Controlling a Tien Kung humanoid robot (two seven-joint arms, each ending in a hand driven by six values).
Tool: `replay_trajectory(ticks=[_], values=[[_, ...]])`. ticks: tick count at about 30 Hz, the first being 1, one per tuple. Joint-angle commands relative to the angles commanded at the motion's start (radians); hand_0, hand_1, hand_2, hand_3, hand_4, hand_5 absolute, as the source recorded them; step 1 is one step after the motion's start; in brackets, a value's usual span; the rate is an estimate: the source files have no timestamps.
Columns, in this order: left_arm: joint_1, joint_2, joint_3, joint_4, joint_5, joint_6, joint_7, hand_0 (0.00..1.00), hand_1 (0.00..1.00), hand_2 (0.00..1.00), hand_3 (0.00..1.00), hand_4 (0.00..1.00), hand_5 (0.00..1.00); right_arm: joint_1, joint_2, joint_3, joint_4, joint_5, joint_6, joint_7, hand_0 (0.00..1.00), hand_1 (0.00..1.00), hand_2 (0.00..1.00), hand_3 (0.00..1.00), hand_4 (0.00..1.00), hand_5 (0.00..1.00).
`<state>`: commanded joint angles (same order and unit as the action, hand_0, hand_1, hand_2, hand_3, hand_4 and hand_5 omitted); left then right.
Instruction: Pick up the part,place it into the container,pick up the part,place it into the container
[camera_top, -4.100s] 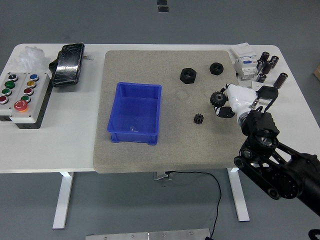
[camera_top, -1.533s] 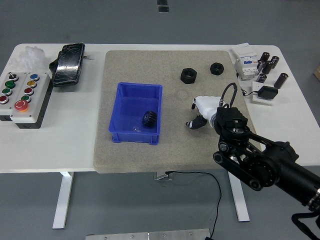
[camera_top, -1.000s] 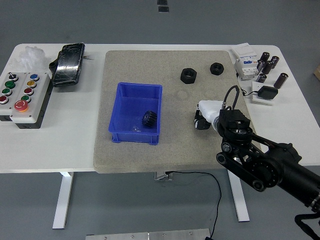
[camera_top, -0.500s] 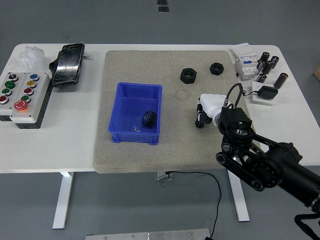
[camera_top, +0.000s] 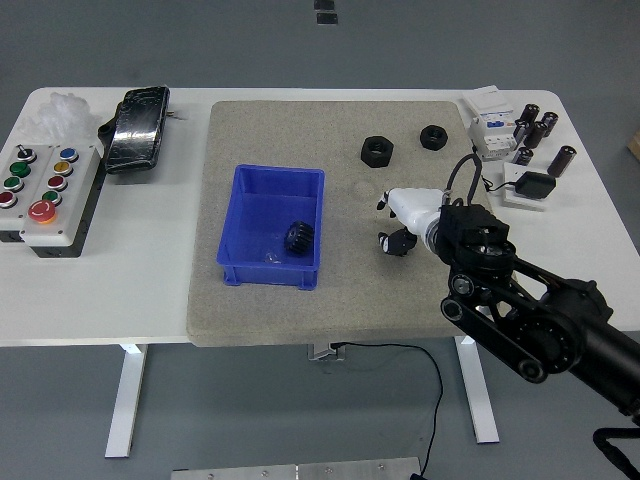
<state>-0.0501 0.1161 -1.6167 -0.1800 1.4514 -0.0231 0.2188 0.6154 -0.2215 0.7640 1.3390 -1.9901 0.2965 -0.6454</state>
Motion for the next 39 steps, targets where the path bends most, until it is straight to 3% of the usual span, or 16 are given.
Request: replay_trajectory(ticks=[4,6,11,12,17,18,23,24,29,30,35,36,39], values=[[0.000,0.000,0.000,0.000,0.000,0.000,0.000,0.617,0.560,0.564,0.638,0.597,0.484,-0.002,-0.005,0.011,0.009,0.006,0.024,0.000,0.272,0.572,0.951,0.998,0.898,0.390],[0.000,0.000,0.000,0.000,0.000,0.000,0.000,0.616,0.560,0.564,0.638,0.597,0.486,-0.002,-0.007,0.011,0.001,0.011,0.028,0.000,0.269,0.566,0.907,0.939,0.897,0.388],[0.000,0.000,0.002,0.000,-0.001,0.000,-0.001,0.616,0.560,0.564,0.638,0.597,0.486,-0.001,-0.012,0.006,-0.034,0.021,0.044,0.000,0.269,0.566,0.907,0.939,0.897,0.388],[0.000,0.000,0.002,0.000,-0.001,0.000,-0.001,0.617,0.560,0.564,0.638,0.595,0.488,-0.001,-0.012,0.006,-0.041,0.022,0.046,0.000,0.263,0.544,0.829,0.881,0.866,0.366],[0.000,0.000,0.003,0.000,-0.001,0.000,-0.001,0.617,0.560,0.564,0.638,0.595,0.488,-0.001,-0.014,-0.002,-0.063,0.025,0.027,0.000,0.263,0.544,0.829,0.881,0.866,0.366],[0.000,0.000,0.004,0.000,-0.002,0.000,-0.001,0.616,0.560,0.565,0.639,0.594,0.489,-0.001,-0.013,-0.004,-0.067,0.026,0.020,0.000,0.252,0.485,0.709,0.738,0.638,0.280],[-0.001,0.000,0.007,0.000,-0.004,-0.001,-0.003,0.616,0.560,0.565,0.639,0.594,0.489,0.000,-0.008,-0.015,-0.090,0.037,-0.002,0.000,0.252,0.485,0.709,0.738,0.638,0.280],[-0.001,0.000,0.007,0.000,-0.005,-0.001,-0.003,0.616,0.561,0.565,0.638,0.594,0.493,0.000,-0.007,-0.016,-0.096,0.041,-0.004,0.000,0.237,0.433,0.601,0.698,0.530,0.263],[0.000,0.000,0.009,0.000,-0.006,-0.001,-0.004,0.616,0.561,0.565,0.638,0.594,0.493,-0.001,-0.006,-0.021,-0.115,0.051,-0.007,0.000,0.237,0.433,0.601,0.698,0.530,0.263],[0.000,0.000,0.009,0.000,-0.007,-0.001,-0.004,0.616,0.561,0.565,0.638,0.594,0.494,-0.002,-0.006,-0.022,-0.117,0.052,-0.007,0.000,0.221,0.413,0.525,0.684,0.420,0.200],[0.000,0.000,0.009,0.000,-0.008,0.000,-0.004,0.616,0.561,0.565,0.638,0.594,0.494,-0.002,-0.006,-0.024,-0.118,0.039,-0.023,0.000,0.221,0.413,0.525,0.684,0.420,0.200],[-0.001,0.000,0.009,0.000,-0.008,0.000,-0.005,0.616,0.559,0.566,0.638,0.593,0.495,-0.001,-0.005,-0.024,-0.117,0.036,-0.027,0.000,0.211,0.398,0.440,0.669,0.367,0.164],[-0.001,0.001,0.010,0.000,-0.008,-0.001,-0.005,0.616,0.559,0.566,0.638,0.593,0.495,-0.001,-0.004,-0.027,-0.118,0.030,-0.049,0.000,0.211,0.398,0.440,0.669,0.367,0.164]])
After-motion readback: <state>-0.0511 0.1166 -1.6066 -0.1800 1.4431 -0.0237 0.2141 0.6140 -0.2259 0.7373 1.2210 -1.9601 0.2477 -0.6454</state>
